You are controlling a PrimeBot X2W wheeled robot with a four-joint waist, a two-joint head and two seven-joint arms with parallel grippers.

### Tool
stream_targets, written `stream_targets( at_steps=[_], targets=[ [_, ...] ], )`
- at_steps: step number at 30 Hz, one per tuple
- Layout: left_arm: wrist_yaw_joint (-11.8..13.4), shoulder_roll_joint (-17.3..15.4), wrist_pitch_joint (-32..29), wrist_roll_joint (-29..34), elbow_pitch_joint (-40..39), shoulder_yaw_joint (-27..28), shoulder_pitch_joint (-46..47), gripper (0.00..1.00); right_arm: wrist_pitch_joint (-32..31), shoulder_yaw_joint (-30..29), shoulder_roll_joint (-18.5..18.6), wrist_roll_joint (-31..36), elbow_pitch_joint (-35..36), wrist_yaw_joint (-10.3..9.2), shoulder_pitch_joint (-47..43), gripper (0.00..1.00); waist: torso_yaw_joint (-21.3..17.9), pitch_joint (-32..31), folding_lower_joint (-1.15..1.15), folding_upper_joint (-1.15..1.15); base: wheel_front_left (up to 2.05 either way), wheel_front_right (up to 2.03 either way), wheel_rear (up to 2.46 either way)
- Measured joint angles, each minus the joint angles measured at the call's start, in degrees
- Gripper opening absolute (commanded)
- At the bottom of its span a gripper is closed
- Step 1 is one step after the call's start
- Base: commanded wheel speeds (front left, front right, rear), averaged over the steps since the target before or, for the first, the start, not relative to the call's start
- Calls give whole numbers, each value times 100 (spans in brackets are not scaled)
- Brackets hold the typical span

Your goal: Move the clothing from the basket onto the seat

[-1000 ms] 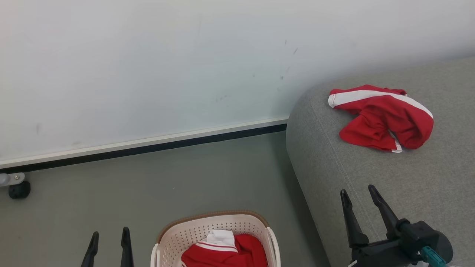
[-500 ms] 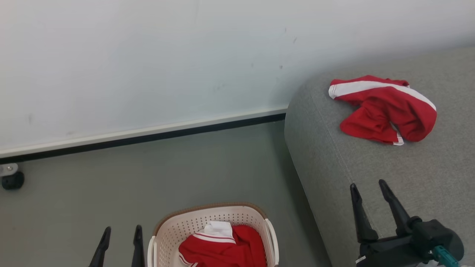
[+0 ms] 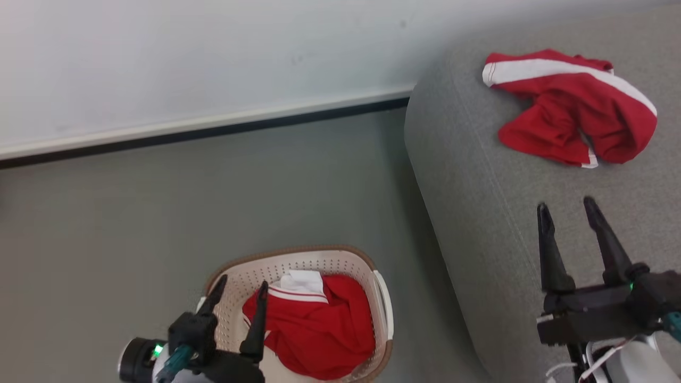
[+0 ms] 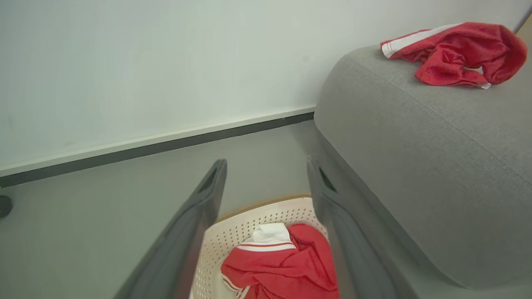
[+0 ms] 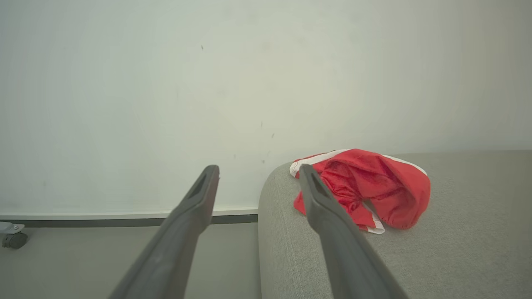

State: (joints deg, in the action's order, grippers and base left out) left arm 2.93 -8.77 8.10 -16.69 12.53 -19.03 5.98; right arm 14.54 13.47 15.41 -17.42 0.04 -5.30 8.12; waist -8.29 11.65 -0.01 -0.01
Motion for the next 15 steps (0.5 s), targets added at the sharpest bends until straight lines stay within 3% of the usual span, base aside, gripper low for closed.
stream_targets(
  at_steps=[15],
  targets=[
    [-193,361,-664,557,1759,-736,1358,100,16,151,-60,182,434,77,1094,100,-272,1165,0,-1,0,0,0]
  ],
)
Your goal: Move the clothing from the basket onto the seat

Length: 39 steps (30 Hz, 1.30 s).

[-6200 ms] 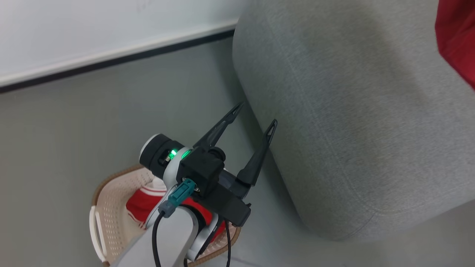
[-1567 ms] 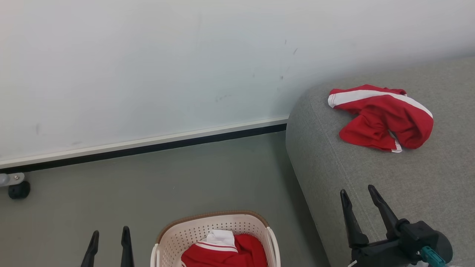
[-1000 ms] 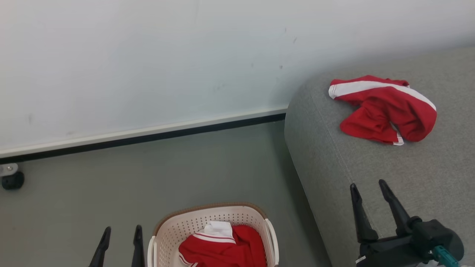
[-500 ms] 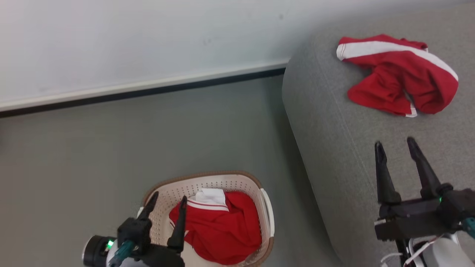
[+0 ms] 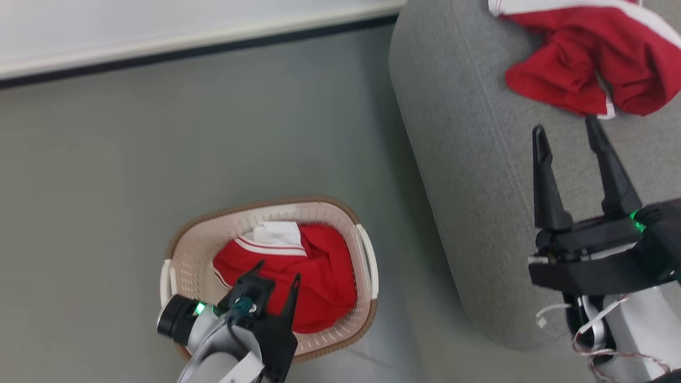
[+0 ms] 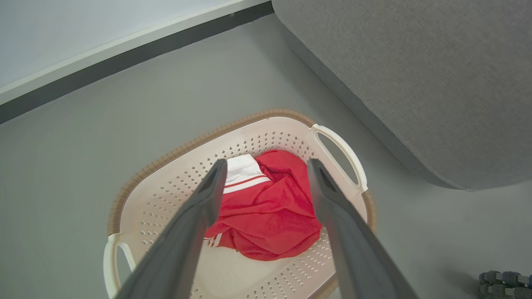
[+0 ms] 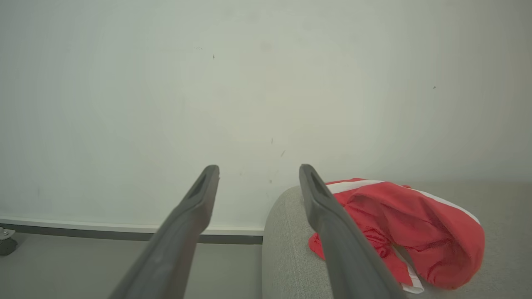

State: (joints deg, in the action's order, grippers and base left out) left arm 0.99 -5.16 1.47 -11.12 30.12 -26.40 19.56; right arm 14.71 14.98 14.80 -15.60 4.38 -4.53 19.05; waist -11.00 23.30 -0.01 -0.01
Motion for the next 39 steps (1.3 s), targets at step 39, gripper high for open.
stream_targets(
  at_steps=[39],
  targets=[
    [55,76,-336,828,2031,-305,3306,100,-9,-310,83,233,1171,0,2173,100,-94,3149,1,0,0,0,0]
  ],
)
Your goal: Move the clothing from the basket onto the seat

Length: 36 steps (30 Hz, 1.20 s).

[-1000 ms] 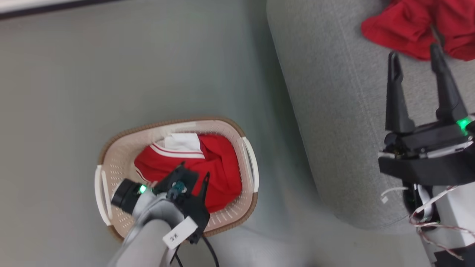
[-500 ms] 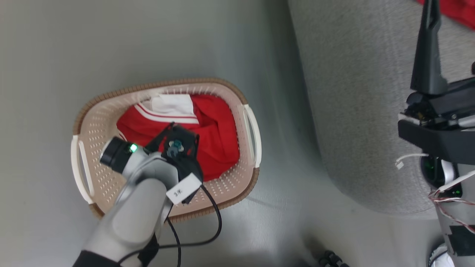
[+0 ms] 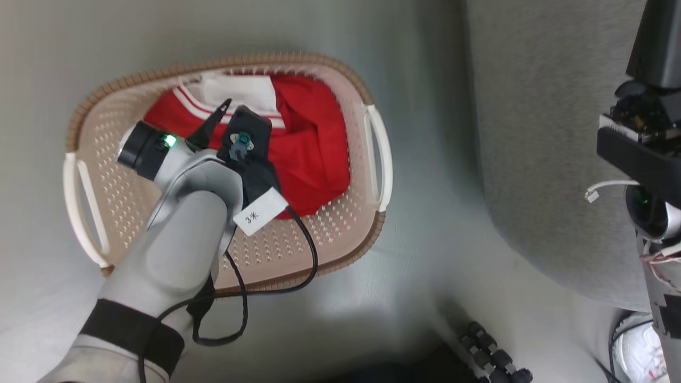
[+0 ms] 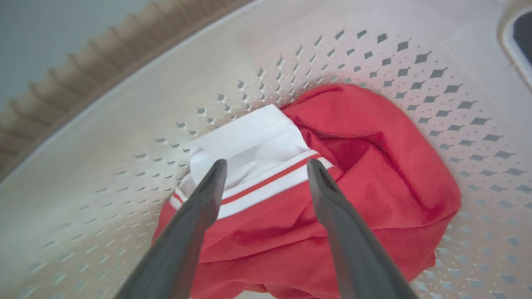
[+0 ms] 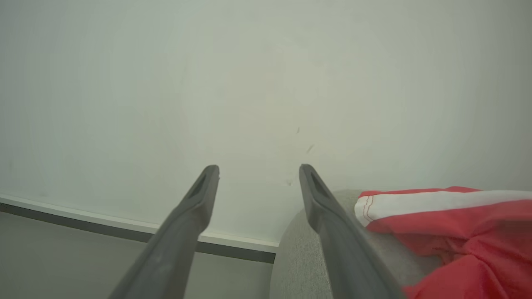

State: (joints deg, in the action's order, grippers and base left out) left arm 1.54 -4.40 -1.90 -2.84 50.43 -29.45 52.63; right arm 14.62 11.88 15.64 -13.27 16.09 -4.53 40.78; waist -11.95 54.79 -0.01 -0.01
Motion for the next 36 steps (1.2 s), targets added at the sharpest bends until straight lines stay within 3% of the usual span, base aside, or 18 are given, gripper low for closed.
stream_targets(
  at_steps=[10,31,33,34,36],
  targets=[
    [158,-25,209,258,425,-99,308,100,7,79,-97,40,-144,0,224,100,21,470,1,0,0,0,0],
    [301,-49,242,535,1247,-339,689,100,10,256,-261,131,-338,52,350,100,-206,539,1,1,0,0,0],
    [302,-42,231,599,1300,-371,737,85,10,261,-261,166,-339,53,350,100,-224,533,1,1,0,0,0],
    [305,-37,216,623,1339,-396,751,57,10,266,-263,174,-339,55,350,100,-232,530,1,1,0,0,0],
    [308,-21,218,650,1386,-426,771,34,10,268,-264,174,-348,58,351,100,-249,525,1,1,0,0,0]
  ],
)
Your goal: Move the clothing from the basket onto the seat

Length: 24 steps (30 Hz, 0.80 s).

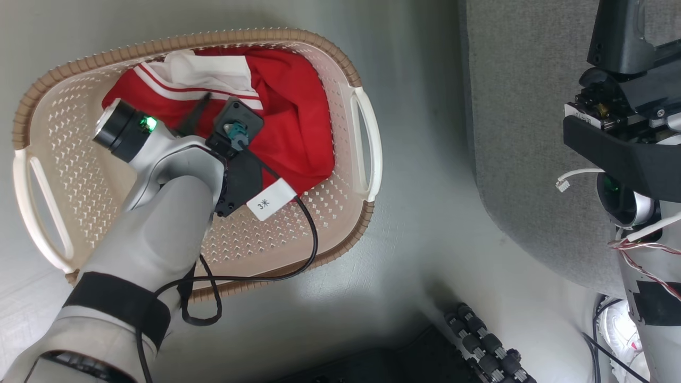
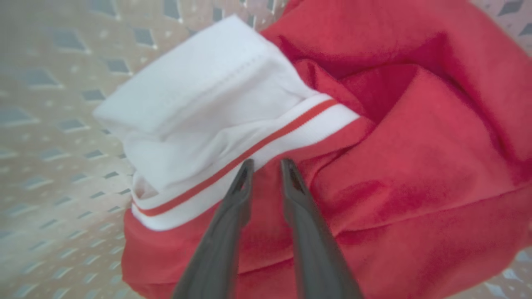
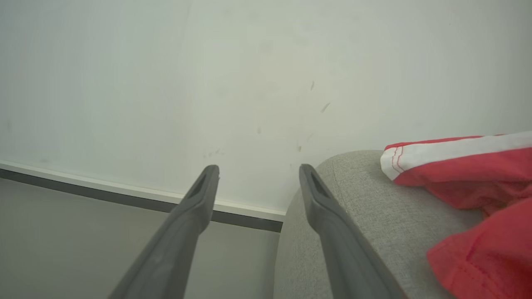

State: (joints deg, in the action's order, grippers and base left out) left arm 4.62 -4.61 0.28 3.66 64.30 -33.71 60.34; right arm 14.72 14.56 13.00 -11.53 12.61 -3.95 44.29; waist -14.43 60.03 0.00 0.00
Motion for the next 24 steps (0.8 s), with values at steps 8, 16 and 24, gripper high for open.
stream_targets(
  at_steps=[8,16,24],
  targets=[
    [49,67,124,27,125,-60,30,0,1,-53,-14,7,-115,2,-3,100,-14,-70,0,0,0,0,0],
    [51,151,576,-97,87,-40,-154,0,1,-100,-8,8,-319,48,-31,100,115,-292,0,0,0,0,0],
    [42,181,1212,-363,-112,21,-499,0,1,-109,-4,48,-617,98,-184,100,260,-643,0,0,0,0,0]
  ],
)
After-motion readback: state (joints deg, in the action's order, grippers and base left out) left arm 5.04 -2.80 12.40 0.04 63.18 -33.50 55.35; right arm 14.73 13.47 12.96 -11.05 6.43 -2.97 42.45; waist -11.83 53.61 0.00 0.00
